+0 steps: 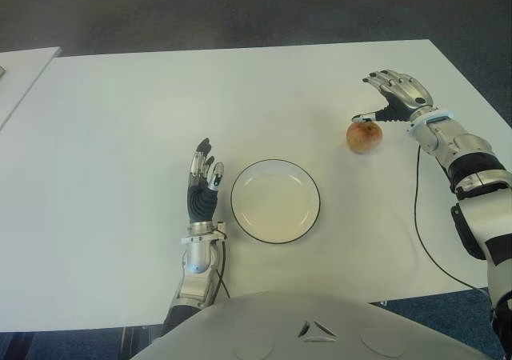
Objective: Put the apples into the plate.
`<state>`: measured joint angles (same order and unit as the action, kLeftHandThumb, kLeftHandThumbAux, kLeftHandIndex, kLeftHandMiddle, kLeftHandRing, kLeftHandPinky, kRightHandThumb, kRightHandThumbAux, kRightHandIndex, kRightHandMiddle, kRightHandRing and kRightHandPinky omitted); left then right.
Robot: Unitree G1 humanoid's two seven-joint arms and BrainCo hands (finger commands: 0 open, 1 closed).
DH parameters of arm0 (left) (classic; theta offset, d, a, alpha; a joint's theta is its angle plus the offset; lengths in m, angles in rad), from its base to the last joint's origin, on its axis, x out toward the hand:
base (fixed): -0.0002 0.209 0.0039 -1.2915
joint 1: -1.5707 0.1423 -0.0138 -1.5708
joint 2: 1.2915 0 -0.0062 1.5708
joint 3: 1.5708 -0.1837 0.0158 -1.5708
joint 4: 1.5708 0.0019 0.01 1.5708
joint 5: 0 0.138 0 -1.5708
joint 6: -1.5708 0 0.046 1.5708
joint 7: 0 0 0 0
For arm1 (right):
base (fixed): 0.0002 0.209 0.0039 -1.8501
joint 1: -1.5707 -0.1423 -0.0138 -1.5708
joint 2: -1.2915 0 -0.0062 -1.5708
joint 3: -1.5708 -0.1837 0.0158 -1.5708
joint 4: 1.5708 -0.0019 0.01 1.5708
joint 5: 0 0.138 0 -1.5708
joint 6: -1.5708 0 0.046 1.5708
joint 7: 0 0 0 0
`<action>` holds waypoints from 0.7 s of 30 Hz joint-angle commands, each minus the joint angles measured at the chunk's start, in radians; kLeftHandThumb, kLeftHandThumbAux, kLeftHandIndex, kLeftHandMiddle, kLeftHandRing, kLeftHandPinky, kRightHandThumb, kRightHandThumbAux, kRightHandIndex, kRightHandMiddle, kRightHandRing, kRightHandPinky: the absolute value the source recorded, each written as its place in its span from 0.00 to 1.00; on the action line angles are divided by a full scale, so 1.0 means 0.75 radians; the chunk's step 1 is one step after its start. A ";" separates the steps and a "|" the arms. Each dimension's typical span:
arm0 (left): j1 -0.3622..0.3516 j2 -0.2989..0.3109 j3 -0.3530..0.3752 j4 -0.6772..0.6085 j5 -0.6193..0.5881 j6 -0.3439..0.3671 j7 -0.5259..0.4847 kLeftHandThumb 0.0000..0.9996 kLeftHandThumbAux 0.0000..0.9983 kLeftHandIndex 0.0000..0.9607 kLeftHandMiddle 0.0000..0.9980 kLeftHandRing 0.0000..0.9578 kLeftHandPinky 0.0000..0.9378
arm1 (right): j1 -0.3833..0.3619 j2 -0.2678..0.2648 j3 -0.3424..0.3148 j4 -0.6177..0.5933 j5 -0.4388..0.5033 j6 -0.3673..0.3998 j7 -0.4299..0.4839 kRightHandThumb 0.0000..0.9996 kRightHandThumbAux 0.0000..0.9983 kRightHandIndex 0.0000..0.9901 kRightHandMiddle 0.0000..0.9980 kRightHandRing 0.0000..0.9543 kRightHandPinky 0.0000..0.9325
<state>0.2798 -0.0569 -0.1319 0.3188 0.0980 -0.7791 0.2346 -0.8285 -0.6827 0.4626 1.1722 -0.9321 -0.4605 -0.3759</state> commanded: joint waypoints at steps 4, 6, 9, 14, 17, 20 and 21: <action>0.099 0.005 0.002 0.094 0.028 -0.002 -0.024 0.04 0.42 0.00 0.00 0.00 0.00 | 0.001 0.023 0.020 0.020 0.055 -0.005 0.011 0.25 0.28 0.00 0.00 0.00 0.00; 0.101 0.005 0.003 0.093 0.025 -0.004 -0.026 0.04 0.42 0.00 0.00 0.00 0.00 | 0.004 0.025 0.021 0.026 0.066 -0.005 0.015 0.25 0.28 0.00 0.00 0.00 0.00; 0.102 0.004 0.007 0.094 0.025 -0.007 -0.026 0.04 0.42 0.00 0.00 0.00 0.00 | 0.012 0.027 0.027 0.035 0.077 -0.005 0.011 0.24 0.29 0.00 0.00 0.00 0.00; 0.107 0.005 0.010 0.086 0.029 -0.006 -0.024 0.04 0.42 0.00 0.00 0.00 0.00 | 0.026 0.029 0.036 0.040 0.086 -0.006 0.002 0.23 0.29 0.00 0.00 0.00 0.00; 0.111 0.005 0.010 0.077 0.030 -0.002 -0.023 0.04 0.42 0.00 0.00 0.00 0.00 | 0.042 0.032 0.040 0.037 0.097 -0.007 -0.004 0.23 0.30 0.00 0.00 0.00 0.00; 0.117 0.006 0.010 0.067 0.033 0.005 -0.022 0.04 0.42 0.00 0.00 0.00 0.00 | 0.053 0.033 0.039 0.032 0.110 -0.013 0.001 0.23 0.30 0.00 0.00 0.00 0.00; 0.118 0.005 0.010 0.065 0.034 0.006 -0.022 0.04 0.42 0.00 0.00 0.00 0.00 | 0.056 0.033 0.039 0.031 0.114 -0.014 0.002 0.23 0.30 0.00 0.00 0.00 0.00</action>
<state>0.2916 -0.0557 -0.1301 0.3068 0.0986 -0.7878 0.2272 -0.8154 -0.6706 0.4852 1.1936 -0.8654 -0.4609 -0.3774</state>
